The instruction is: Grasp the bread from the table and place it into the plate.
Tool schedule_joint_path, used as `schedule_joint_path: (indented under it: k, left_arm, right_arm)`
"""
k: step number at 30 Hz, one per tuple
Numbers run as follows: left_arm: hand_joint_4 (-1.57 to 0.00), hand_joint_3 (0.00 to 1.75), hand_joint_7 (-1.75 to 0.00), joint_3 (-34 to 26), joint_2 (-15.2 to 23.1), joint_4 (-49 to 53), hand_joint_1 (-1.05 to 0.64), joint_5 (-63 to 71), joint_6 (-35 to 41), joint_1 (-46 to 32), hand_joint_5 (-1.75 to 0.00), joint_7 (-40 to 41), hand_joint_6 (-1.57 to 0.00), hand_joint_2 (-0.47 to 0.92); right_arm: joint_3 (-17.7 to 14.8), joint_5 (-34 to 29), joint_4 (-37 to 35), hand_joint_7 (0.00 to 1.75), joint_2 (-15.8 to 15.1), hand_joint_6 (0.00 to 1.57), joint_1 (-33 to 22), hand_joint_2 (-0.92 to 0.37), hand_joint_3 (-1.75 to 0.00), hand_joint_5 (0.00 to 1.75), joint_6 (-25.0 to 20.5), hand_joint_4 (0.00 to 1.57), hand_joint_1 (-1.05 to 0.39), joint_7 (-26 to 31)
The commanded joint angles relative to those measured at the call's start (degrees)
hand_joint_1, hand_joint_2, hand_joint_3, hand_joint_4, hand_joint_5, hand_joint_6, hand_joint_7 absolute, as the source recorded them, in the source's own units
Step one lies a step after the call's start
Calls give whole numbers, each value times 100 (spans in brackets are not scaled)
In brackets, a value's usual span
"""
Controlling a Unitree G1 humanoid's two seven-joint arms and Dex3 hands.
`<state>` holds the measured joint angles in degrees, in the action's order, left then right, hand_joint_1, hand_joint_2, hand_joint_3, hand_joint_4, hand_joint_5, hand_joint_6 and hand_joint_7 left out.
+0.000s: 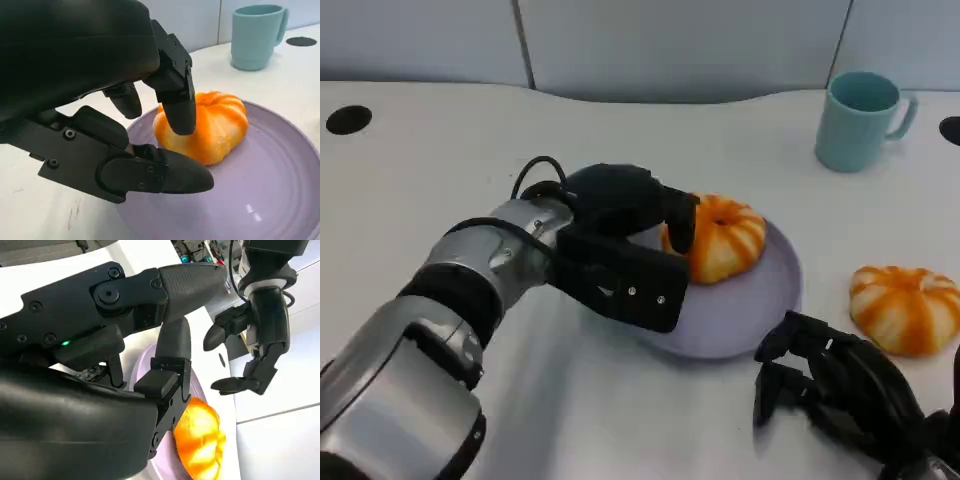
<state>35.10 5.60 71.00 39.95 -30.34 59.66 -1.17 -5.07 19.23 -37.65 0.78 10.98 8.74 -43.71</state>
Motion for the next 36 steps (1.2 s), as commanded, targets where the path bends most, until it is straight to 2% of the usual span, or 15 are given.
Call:
schedule_joint_path:
  k: [1, 6, 10, 13, 15, 19, 27, 36]
  left_arm:
    - [-11, 34, -101, -323, 269, -159, -84, -298, -367, -272, -106, 195, -28, 92]
    - [-9, 35, -87, -726, 545, -466, -81, -714, -721, -529, -103, 28, -27, 92]
    - [-9, 35, -83, -899, 692, -654, -81, -889, -911, -682, -101, -70, -28, 92]
    - [-20, 29, -62, -1203, 874, -877, -76, -1262, -1240, -940, -93, -226, -34, 92]
    - [-23, 28, -57, -1265, 886, -934, -75, -1332, -1266, -991, -92, -301, -36, 92]
    - [-31, 24, -51, -2001, 824, -1231, -71, -2612, -1541, -1575, -100, -1111, -41, 92]
    - [-42, 24, -51, -2809, 611, -2161, -64, -4256, -1138, -2364, -107, -2430, -49, 92]
    - [-51, 26, -51, -3350, 478, -2839, -65, -5128, -448, -2870, -111, -3146, -58, 92]
  right_arm:
    - [-31, 37, -38, 125, -65, 66, -103, -92, -23, 161, -129, 66, -50, -23]
    - [-48, 38, -65, 124, -83, 66, -87, -92, -24, 162, -97, 66, -49, -50]
    - [-59, 29, -98, 123, -96, 66, -68, -92, -24, 162, -69, 67, -50, -61]
    - [-67, -1, -183, 124, -116, 67, -30, -92, -24, 162, 43, 67, -51, -88]
    - [-69, -4, -210, 124, -116, 67, -20, -92, -24, 163, 71, 67, -51, -96]
    - [-135, 62, -348, 124, -118, 67, 39, -92, -23, 163, 102, 68, -50, -174]
    - [-176, 16, -467, 122, -130, 67, 84, -92, -23, 160, 261, 68, -52, -213]
    - [-196, 43, -536, 122, -149, 67, 122, -92, -23, 161, 237, 68, -51, -249]
